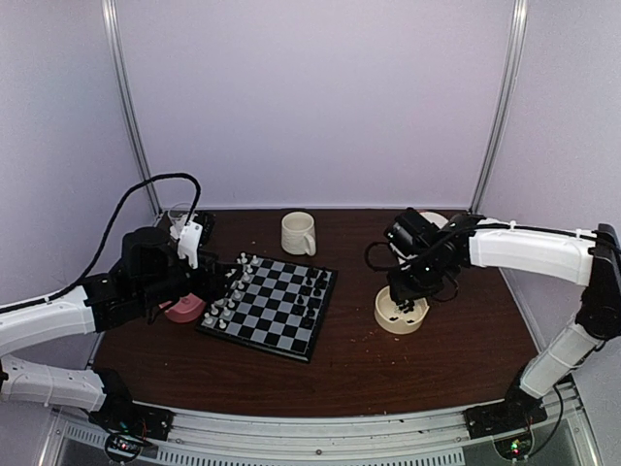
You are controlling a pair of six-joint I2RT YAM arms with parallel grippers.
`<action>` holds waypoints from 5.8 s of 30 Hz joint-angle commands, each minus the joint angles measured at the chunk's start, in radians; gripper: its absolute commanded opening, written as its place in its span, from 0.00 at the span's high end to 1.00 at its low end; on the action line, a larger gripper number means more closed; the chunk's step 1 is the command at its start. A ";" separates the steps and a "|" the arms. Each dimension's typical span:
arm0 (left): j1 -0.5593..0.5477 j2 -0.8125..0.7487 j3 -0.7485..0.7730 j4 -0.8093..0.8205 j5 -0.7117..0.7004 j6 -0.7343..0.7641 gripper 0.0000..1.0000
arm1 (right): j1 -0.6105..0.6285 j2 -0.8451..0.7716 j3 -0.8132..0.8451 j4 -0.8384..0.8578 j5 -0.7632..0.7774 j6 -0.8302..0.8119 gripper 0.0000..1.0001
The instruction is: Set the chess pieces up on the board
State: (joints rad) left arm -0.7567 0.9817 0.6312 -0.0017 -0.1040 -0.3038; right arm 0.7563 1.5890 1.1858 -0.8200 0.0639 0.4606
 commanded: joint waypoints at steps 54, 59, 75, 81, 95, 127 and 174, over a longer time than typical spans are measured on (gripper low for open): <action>-0.015 -0.011 0.032 0.023 0.010 0.006 0.29 | -0.102 0.108 -0.074 0.081 0.129 0.143 1.00; -0.014 -0.009 0.031 0.023 0.009 0.006 0.29 | -0.103 0.115 -0.049 0.173 0.062 -0.139 1.00; -0.015 0.002 0.031 0.026 0.009 0.008 0.29 | -0.133 0.286 0.154 0.186 0.076 -0.592 0.91; -0.015 0.003 0.033 0.025 0.010 0.008 0.29 | -0.166 0.402 0.284 0.136 0.135 -0.614 0.85; -0.016 0.014 0.033 0.027 0.009 0.011 0.29 | -0.141 0.153 0.192 0.184 0.168 -0.544 0.60; -0.016 0.007 0.037 0.019 0.002 0.015 0.29 | -0.111 0.361 0.263 0.091 -0.025 -0.227 0.63; -0.022 -0.031 0.024 0.022 -0.025 0.031 0.29 | -0.127 0.386 0.272 0.026 -0.120 -0.073 0.62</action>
State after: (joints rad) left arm -0.7727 0.9627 0.6376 -0.0162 -0.1196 -0.2859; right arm 0.6350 1.9636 1.4292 -0.7509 -0.0563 0.3748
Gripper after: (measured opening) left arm 0.707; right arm 0.383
